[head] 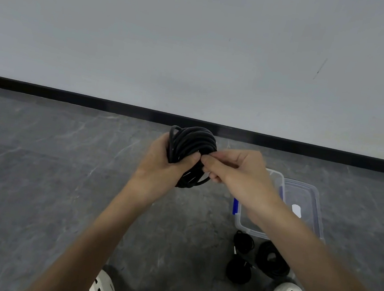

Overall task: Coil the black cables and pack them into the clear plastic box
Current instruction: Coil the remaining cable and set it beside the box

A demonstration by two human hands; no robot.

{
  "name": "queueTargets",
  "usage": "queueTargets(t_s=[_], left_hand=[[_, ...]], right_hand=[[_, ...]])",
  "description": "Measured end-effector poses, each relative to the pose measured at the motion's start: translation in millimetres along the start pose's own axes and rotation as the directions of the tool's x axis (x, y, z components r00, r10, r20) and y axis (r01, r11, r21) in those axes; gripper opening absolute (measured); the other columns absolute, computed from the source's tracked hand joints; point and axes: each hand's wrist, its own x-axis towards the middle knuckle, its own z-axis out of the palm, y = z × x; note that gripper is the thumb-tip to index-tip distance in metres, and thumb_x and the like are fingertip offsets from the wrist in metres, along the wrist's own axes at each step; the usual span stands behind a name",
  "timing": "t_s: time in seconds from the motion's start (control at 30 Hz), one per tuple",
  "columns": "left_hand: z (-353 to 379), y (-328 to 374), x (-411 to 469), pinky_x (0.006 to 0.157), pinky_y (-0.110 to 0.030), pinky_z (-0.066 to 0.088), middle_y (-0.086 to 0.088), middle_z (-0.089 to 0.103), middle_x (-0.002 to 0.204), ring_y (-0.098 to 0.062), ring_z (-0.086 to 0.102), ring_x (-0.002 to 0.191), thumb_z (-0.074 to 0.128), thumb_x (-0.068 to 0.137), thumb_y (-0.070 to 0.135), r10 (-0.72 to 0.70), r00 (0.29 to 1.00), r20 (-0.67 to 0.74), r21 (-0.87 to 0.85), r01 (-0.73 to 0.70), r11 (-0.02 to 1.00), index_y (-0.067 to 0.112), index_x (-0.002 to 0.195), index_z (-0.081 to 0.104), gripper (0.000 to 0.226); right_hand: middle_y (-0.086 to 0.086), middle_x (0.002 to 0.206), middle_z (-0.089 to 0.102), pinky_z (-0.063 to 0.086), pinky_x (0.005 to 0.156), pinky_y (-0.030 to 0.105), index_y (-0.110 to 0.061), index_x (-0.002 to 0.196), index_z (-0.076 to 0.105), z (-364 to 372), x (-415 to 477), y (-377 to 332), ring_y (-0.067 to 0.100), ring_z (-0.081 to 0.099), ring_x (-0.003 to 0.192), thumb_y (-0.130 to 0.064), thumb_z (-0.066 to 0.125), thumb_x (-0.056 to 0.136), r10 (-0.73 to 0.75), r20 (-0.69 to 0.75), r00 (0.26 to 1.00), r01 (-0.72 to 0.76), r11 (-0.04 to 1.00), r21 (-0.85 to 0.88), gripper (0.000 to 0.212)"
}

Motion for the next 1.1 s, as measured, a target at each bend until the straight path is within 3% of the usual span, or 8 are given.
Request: queueTargets(t_s=[0.17, 0.33, 0.43, 0.6, 0.7, 0.8, 0.9, 1.1], left_hand=[[2.2, -3.0, 2.4, 0.09, -0.033, 0.053, 0.009, 0.071, 0.099, -0.007, 0.066, 0.097, 0.07, 0.086, 0.018, 0.042, 0.995, -0.088, 0.114, -0.032, 0.993, 0.02, 0.111, 0.066, 0.025], [0.1, -1.7, 3.3, 0.088, -0.028, 0.053, 0.013, 0.069, 0.097, -0.002, 0.065, 0.095, 0.07, 0.086, 0.02, 0.069, 0.996, -0.057, 0.18, -0.057, 0.982, 0.023, 0.11, 0.063, 0.024], [-1.1, 0.2, 1.8, 0.075, -0.009, 0.046, 0.021, 0.061, 0.088, 0.004, 0.059, 0.085, 0.072, 0.085, 0.02, 0.161, 0.986, -0.05, 0.33, -0.136, 0.934, 0.023, 0.109, 0.057, 0.029], [1.7, 2.4, -1.2, 0.067, -0.009, 0.039, 0.02, 0.054, 0.085, -0.004, 0.055, 0.087, 0.075, 0.083, 0.018, 0.24, 0.97, -0.042, 0.467, -0.194, 0.863, 0.017, 0.114, 0.06, 0.035], [2.1, 1.0, -0.1, 0.07, -0.008, 0.046, 0.021, 0.062, 0.084, 0.002, 0.062, 0.081, 0.077, 0.08, 0.018, 0.164, 0.985, -0.045, 0.32, -0.141, 0.937, 0.027, 0.102, 0.061, 0.028], [4.5, 5.0, 1.0, 0.069, -0.012, 0.052, 0.013, 0.07, 0.086, 0.003, 0.067, 0.083, 0.075, 0.081, 0.01, 0.07, 0.998, 0.005, 0.077, -0.07, 0.995, 0.032, 0.094, 0.063, 0.028], [8.0, 8.7, 1.1, 0.08, -0.025, 0.056, 0.0, 0.075, 0.095, -0.009, 0.071, 0.091, 0.074, 0.081, 0.009, -0.022, 0.994, 0.108, -0.109, 0.034, 0.993, 0.018, 0.102, 0.07, 0.024], [27.1, 6.7, -0.4, 0.087, -0.03, 0.052, -0.005, 0.074, 0.105, -0.017, 0.069, 0.102, 0.073, 0.074, 0.02, -0.123, 0.953, 0.278, -0.269, 0.2, 0.942, 0.01, 0.113, 0.068, 0.041]], right_hand=[[0.0, 0.069, 0.071, 0.052, 0.063, 0.015, -0.014, 0.081, 0.076, 0.8, 2.6, -1.0, 0.0, 0.06, 0.058, -0.015, 0.069, 0.086, -0.004, -0.006, 1.0, 0.004, 1.0, -0.026, 0.008], [0.004, 0.076, 0.073, 0.056, 0.067, 0.017, -0.012, 0.087, 0.075, -1.4, 1.7, -0.6, 0.004, 0.064, 0.064, -0.017, 0.067, 0.088, 0.012, 0.036, 0.999, -0.011, 1.0, -0.028, 0.01], [0.009, 0.082, 0.074, 0.058, 0.072, 0.024, -0.007, 0.089, 0.074, -6.8, 3.8, -3.4, 0.012, 0.067, 0.068, -0.023, 0.06, 0.094, 0.15, 0.113, 0.982, -0.153, 0.988, 0.014, 0.022], [0.02, 0.092, 0.073, 0.056, 0.064, 0.028, 0.001, 0.098, 0.068, -22.4, 12.3, -6.5, 0.023, 0.065, 0.071, -0.03, 0.044, 0.097, 0.413, 0.153, 0.898, -0.433, 0.891, 0.137, 0.04], [0.014, 0.108, 0.071, 0.053, 0.08, 0.033, -0.014, 0.106, 0.066, -31.4, 18.3, 0.0, 0.021, 0.065, 0.085, -0.039, 0.05, 0.095, 0.335, 0.061, 0.94, -0.334, 0.942, -0.024, 0.032], [0.001, 0.118, 0.066, 0.045, 0.099, 0.036, -0.027, 0.117, 0.063, -40.9, 16.1, 0.9, 0.018, 0.061, 0.109, -0.05, 0.061, 0.083, 0.168, 0.199, 0.965, -0.171, 0.985, -0.004, 0.041], [-0.001, 0.116, 0.069, 0.049, 0.096, 0.03, -0.024, 0.128, 0.055, -49.6, 12.0, -0.8, 0.014, 0.064, 0.109, -0.042, 0.067, 0.071, 0.05, 0.337, 0.94, -0.096, 0.988, 0.121, 0.06], [0.005, 0.109, 0.072, 0.053, 0.09, 0.032, -0.021, 0.123, 0.06, -66.4, 7.6, 2.9, 0.017, 0.068, 0.103, -0.031, 0.066, 0.079, 0.025, 0.32, 0.947, -0.05, 0.996, 0.071, 0.046]])
